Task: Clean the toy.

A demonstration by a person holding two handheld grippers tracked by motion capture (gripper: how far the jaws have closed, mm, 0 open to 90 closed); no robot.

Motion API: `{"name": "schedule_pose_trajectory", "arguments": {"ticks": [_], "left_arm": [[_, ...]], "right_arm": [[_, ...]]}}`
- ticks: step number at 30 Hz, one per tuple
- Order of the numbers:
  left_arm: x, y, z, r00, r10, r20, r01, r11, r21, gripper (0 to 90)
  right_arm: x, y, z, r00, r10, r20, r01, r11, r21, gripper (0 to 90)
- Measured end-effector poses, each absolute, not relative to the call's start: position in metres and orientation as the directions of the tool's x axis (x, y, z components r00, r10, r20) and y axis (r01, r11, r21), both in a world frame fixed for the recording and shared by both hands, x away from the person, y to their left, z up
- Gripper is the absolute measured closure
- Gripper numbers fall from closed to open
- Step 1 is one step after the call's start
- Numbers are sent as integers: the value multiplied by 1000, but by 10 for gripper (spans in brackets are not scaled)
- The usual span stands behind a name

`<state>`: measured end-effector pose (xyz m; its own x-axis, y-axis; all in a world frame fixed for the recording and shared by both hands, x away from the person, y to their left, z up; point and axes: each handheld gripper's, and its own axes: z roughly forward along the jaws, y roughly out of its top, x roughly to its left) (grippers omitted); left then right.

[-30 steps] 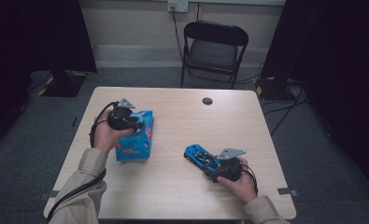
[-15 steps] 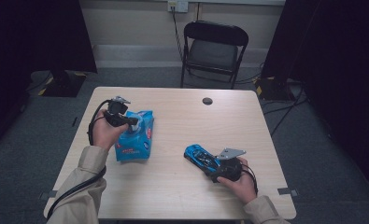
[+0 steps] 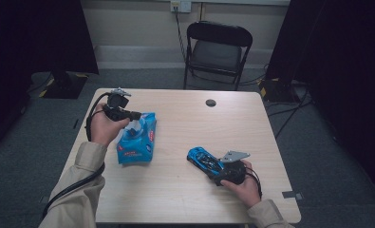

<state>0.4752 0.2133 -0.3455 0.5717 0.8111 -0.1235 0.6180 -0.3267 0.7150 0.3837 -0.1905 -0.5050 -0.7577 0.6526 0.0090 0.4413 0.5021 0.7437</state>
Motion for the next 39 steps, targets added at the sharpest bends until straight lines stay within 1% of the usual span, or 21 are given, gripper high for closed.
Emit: {"name": "schedule_pose_trajectory", "arguments": {"ticks": [5,17,23,26,34,39], "left_arm": [[476,216,-345,565,813,-144,627,-310,715,900],[480,203,-322,588,796,-142,617,-328,716,900],[483,207,-311,573,804,-158,621,-300,724,900],[483,210,-302,580,791,-195,606,-259,752,900],[478,196,-279,625,756,-195,571,-272,775,900],[478,192,-281,630,759,-167,562,-296,772,900]], "right_arm": [[384,-191,-505,-758,652,9,442,502,743,237],[384,-190,-505,-758,653,9,442,502,744,237],[384,-190,-505,-758,652,10,442,502,743,237],[384,-190,-505,-758,652,10,442,502,743,237],[384,-190,-505,-757,653,9,442,502,744,237],[384,-190,-505,-757,653,9,442,502,744,237]]}}
